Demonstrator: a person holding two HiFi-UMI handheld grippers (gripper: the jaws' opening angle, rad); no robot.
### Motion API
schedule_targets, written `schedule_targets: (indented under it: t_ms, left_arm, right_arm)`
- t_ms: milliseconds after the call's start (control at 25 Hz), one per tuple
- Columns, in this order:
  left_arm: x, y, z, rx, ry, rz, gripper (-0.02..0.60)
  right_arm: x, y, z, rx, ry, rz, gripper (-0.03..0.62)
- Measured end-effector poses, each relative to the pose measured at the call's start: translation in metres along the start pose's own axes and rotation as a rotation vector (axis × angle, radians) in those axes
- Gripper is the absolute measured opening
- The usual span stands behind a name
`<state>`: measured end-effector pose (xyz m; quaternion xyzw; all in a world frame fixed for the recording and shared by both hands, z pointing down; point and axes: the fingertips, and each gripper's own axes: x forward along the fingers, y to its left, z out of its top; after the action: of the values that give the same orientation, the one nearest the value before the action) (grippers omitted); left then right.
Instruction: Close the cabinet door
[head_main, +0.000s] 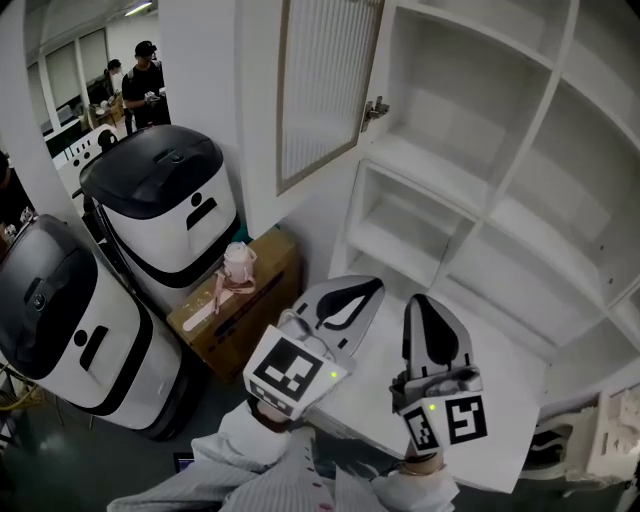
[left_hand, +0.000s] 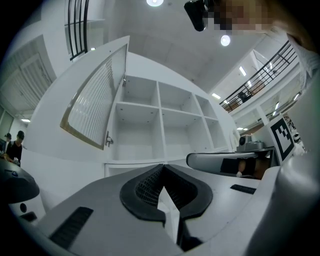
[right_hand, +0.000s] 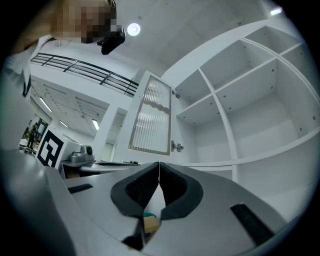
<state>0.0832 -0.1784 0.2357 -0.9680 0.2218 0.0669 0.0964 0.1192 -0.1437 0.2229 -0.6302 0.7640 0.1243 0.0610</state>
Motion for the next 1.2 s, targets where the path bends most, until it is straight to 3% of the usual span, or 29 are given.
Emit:
schedule_targets:
  t_ms: [480, 1200]
  left_arm:
    - [0.035, 0.035, -0.010, 0.009, -0.003, 0.025, 0.011]
    - [0.001, 0.062, -0.010, 0.006, 0.020, 0.249, 0.012]
  right_arm:
    - [0.044, -0.023, -0.014, 0.001, 0.000, 0.031, 0.014]
    - [0.057, -0.013, -0.022, 0.054, -0.014, 0.182, 0.014]
